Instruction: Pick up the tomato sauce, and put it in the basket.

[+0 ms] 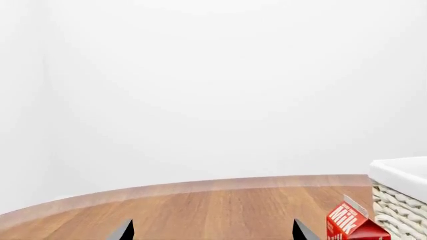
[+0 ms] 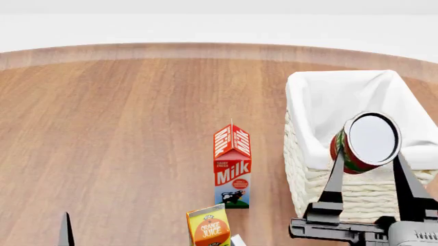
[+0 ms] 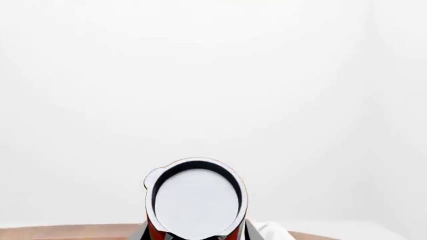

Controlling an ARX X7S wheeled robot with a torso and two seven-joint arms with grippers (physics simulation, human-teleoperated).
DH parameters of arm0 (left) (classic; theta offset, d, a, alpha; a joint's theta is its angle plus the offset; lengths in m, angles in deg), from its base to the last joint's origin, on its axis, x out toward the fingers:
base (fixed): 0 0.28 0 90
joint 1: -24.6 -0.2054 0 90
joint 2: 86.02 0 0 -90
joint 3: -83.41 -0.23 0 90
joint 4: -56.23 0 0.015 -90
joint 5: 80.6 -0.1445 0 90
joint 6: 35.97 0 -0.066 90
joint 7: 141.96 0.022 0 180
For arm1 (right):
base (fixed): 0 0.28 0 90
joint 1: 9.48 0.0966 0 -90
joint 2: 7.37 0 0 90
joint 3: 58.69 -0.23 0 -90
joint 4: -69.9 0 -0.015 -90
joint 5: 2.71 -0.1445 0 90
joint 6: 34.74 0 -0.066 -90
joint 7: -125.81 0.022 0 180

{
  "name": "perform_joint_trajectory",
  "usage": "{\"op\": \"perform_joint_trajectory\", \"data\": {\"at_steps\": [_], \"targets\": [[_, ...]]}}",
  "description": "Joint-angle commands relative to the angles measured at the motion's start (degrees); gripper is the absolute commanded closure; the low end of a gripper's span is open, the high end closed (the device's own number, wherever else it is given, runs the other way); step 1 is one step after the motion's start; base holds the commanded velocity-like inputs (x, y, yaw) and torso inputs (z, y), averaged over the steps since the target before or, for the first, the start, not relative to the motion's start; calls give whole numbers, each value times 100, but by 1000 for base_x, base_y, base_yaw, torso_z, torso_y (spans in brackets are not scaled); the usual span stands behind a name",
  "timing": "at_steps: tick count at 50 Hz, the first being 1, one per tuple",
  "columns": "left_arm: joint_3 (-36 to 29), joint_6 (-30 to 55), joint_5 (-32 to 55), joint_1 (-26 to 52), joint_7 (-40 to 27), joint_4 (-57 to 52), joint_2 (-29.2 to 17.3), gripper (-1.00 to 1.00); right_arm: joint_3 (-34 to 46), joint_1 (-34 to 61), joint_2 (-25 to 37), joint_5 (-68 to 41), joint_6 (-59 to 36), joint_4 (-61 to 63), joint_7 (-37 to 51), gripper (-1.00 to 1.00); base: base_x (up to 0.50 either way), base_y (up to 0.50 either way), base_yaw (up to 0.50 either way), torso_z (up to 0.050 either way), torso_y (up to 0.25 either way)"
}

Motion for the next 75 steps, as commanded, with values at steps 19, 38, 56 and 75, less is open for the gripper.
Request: {"op": "perform_joint_trajectory", "data": {"at_steps": [19, 38, 56, 75], "targets": [[-55, -5, 54, 62, -94, 77, -71, -100, 573, 3351, -389, 138, -425, -3440, -576, 100, 0, 0, 0, 0, 0], [-89, -16, 87, 97, -140, 119, -115, -100, 859, 4879, -841, 586, 263, -6680, -871, 100, 0, 0, 0, 0, 1], [-168, -47, 104, 126, -171, 200, -131, -100, 482, 6290, -1199, 745, 1616, -10422, -1372, 100, 0, 0, 0, 0, 1], [-201, -69, 160, 151, -190, 251, -164, -100, -179, 6160, -1305, 1842, 916, -10424, -1182, 100, 0, 0, 0, 0, 0]]}}
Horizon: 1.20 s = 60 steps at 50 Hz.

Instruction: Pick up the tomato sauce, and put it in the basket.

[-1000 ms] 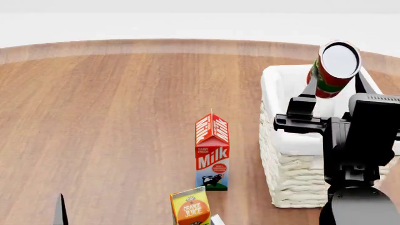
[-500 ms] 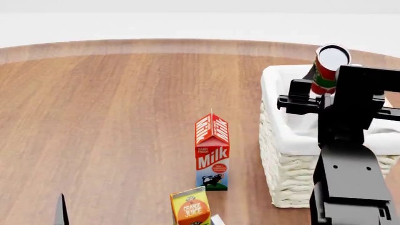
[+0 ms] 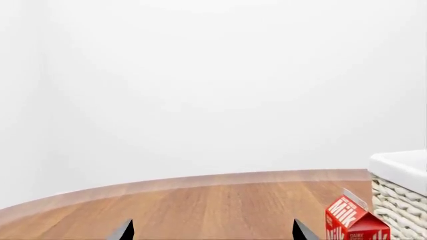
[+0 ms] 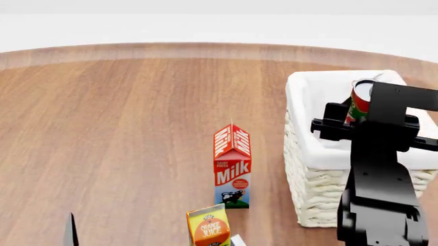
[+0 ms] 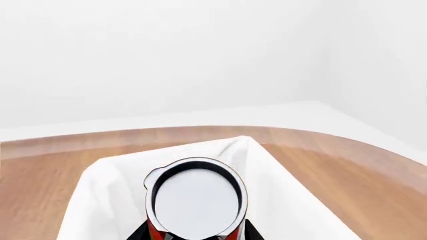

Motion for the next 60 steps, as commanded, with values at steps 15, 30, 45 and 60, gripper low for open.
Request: {"op": "perform_joint_trajectory", "data": {"at_steps": [15, 30, 45, 60], "targets": [[-53, -5, 30, 24, -43, 42, -38, -100, -505, -38, -91, 626, -205, -229, -54, 100, 0, 0, 0, 0, 1], [-71, -13, 48, 48, -68, 79, -57, -100, -617, -31, -104, 655, -253, -229, -106, -100, 0, 0, 0, 0, 0], [-101, -25, 53, 55, -90, 86, -82, -100, -656, -51, -143, 673, -103, -229, -210, -100, 0, 0, 0, 0, 0], [-132, -21, 58, 62, -115, 94, -104, -100, -1074, -888, -298, 171, -284, 2069, -1081, -100, 0, 0, 0, 0, 0]]}}
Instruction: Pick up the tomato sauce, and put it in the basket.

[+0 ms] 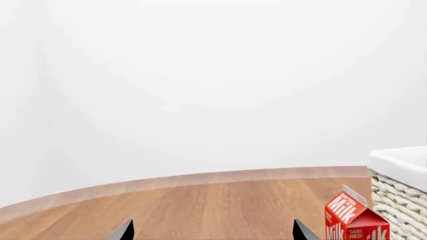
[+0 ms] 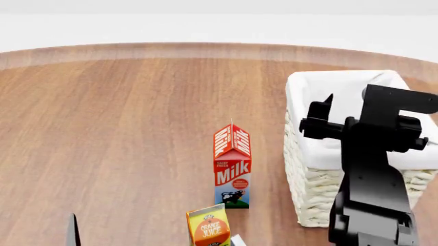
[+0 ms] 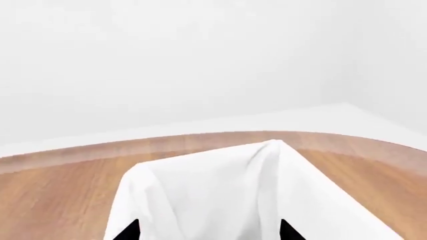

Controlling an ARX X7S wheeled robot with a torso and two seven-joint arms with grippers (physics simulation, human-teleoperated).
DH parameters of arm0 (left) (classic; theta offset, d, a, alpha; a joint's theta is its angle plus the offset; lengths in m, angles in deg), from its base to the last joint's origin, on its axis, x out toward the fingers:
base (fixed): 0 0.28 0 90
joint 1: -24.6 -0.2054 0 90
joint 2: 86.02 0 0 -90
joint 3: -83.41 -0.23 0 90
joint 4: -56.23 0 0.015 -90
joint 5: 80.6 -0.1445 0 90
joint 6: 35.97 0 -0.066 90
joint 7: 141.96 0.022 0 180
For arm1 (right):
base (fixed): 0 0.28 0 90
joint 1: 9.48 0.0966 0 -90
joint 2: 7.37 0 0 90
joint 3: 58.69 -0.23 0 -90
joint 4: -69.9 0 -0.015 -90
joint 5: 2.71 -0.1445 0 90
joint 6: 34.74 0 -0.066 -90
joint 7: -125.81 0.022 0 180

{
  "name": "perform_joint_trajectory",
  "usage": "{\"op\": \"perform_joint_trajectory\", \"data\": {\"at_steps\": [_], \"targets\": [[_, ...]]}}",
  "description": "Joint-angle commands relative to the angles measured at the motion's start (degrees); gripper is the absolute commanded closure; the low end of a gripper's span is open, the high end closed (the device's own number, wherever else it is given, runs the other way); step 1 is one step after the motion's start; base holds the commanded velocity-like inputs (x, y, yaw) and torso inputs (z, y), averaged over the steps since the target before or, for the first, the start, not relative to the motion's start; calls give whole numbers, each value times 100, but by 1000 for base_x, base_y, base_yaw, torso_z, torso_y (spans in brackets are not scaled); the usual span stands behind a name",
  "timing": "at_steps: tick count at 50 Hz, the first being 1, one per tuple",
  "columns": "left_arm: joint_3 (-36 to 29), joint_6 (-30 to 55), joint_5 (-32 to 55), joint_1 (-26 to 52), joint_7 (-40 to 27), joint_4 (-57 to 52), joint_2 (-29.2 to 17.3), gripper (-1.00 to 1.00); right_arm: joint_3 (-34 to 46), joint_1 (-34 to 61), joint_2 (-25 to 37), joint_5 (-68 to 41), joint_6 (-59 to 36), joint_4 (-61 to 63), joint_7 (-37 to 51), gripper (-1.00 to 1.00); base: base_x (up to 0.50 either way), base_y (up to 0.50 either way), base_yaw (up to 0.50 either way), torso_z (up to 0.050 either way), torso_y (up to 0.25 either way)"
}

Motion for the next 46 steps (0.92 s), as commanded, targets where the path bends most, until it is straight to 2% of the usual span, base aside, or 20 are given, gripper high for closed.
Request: {"op": "perform_joint_trajectory", "data": {"at_steps": [1, 2, 9, 17, 29, 46], "targets": [[-23, -2, 6, 4, -17, 1, -19, -100, -231, -984, -120, -343, -789, 2544, -484, -100, 0, 0, 0, 0, 0], [-23, -1, 8, 5, -17, 1, -22, -100, -269, -1321, -140, -435, -1114, 3365, -495, -100, 0, 0, 0, 0, 0], [-48, -2, 6, 14, -25, 17, -26, -100, -260, -2449, -134, -654, -1829, 5907, -570, -100, 0, 0, 0, 0, 0], [-90, 0, -11, 16, -34, 6, -34, -100, -244, -3847, -122, -794, -2212, 8170, -553, -100, 0, 0, 0, 0, 0], [-112, -6, 7, 35, -47, 20, -44, -100, -584, -5046, -80, -1521, -2337, 9771, -745, -100, 0, 0, 0, 0, 0], [-101, -22, 29, 15, -91, -32, -83, -100, -809, -6631, -345, -1466, -1248, 10493, -746, -100, 0, 0, 0, 0, 0]]}}
